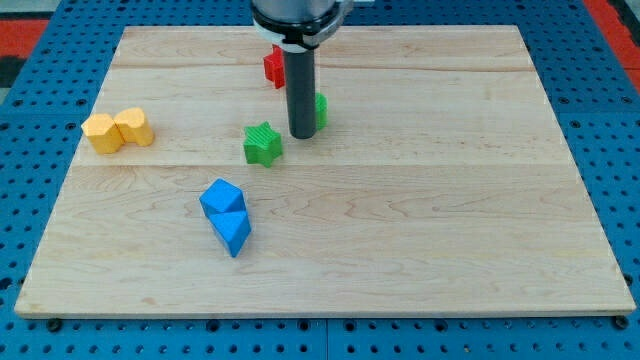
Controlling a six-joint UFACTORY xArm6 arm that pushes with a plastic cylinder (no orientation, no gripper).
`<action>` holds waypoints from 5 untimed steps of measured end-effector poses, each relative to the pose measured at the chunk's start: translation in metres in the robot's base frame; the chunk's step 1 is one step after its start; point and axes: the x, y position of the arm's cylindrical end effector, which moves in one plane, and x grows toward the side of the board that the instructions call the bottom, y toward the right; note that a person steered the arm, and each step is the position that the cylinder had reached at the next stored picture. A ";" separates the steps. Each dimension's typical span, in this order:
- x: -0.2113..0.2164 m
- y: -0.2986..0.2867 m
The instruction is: Place the green circle in between the red star and green star
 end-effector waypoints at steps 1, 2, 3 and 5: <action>-0.016 0.010; -0.031 0.011; -0.039 0.067; -0.070 0.057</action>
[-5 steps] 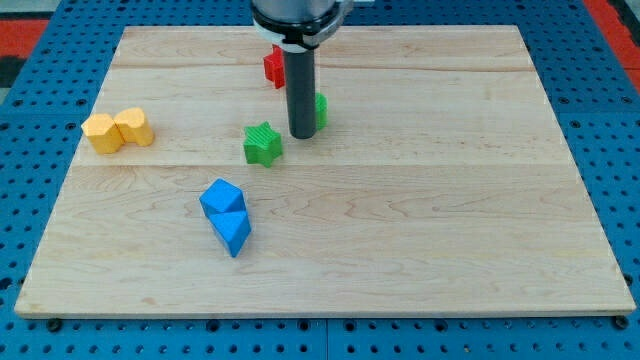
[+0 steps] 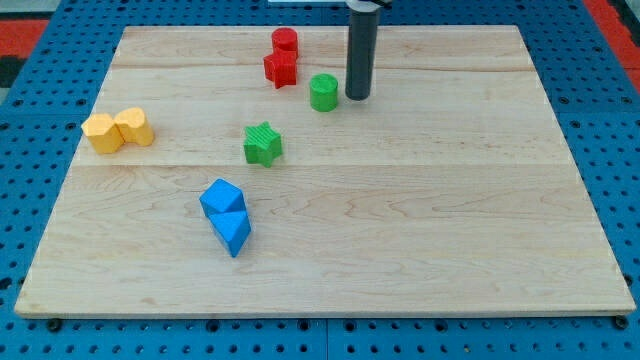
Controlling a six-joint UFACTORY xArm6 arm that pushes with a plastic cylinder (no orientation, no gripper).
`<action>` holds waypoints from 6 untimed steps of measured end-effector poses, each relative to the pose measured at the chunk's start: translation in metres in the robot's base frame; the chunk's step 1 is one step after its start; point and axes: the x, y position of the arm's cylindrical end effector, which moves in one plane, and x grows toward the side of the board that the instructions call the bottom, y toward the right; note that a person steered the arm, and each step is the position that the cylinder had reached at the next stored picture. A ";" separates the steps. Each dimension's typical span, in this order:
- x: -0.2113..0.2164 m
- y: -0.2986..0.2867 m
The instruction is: Place the green circle in between the red star and green star
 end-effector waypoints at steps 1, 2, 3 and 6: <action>0.001 -0.004; 0.009 -0.008; 0.014 -0.031; 0.014 -0.056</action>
